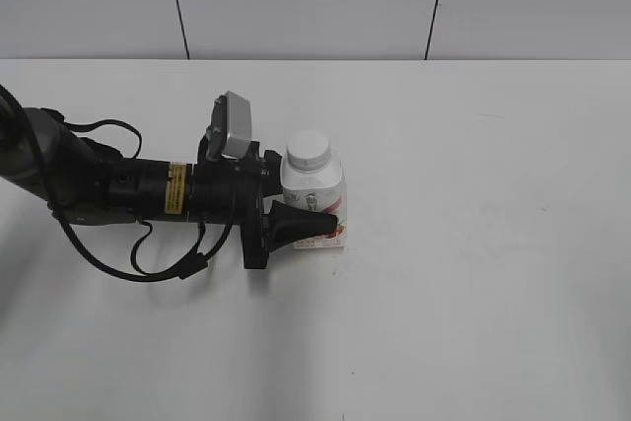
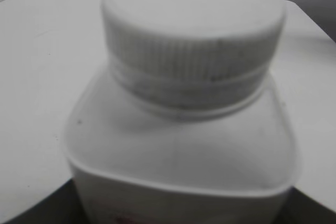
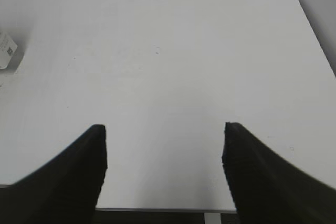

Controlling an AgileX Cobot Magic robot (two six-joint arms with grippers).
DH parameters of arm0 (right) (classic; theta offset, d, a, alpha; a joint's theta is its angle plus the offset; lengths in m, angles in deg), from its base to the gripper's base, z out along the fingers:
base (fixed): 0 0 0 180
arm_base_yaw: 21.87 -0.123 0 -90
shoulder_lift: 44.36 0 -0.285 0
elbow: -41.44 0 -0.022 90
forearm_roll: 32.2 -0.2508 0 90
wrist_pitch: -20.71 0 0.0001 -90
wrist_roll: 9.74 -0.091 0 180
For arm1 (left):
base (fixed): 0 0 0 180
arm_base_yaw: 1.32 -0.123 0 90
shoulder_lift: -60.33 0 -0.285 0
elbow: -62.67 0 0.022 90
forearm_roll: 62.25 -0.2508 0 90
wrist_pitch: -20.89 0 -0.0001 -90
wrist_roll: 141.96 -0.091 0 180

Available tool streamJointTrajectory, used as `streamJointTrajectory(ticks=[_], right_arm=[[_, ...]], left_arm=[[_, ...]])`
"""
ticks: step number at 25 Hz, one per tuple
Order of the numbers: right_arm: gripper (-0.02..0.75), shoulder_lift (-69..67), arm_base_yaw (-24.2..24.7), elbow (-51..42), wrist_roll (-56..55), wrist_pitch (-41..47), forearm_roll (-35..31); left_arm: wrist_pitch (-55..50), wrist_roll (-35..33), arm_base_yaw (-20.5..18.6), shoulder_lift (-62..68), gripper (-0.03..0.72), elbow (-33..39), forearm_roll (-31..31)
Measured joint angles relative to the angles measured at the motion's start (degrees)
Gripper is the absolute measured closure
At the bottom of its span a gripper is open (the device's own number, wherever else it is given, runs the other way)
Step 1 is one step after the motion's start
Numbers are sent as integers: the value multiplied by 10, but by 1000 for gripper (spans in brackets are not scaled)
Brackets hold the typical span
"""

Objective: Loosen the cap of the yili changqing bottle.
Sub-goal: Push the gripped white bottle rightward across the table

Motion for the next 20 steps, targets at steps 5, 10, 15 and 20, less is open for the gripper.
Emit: streamJointTrajectory(ticks=[5, 10, 15, 20], right_arm=[[192, 0, 0, 0, 0, 0, 0], [192, 0, 0, 0, 0, 0, 0], [192, 0, 0, 0, 0, 0, 0], [192, 0, 0, 0, 0, 0, 0]], left_arm=[[-3, 0, 0, 0, 274, 0, 0], [-47, 0, 0, 0, 274, 0, 0], [-52, 0, 0, 1, 274, 0, 0], [-55, 0, 0, 1, 274, 0, 0]])
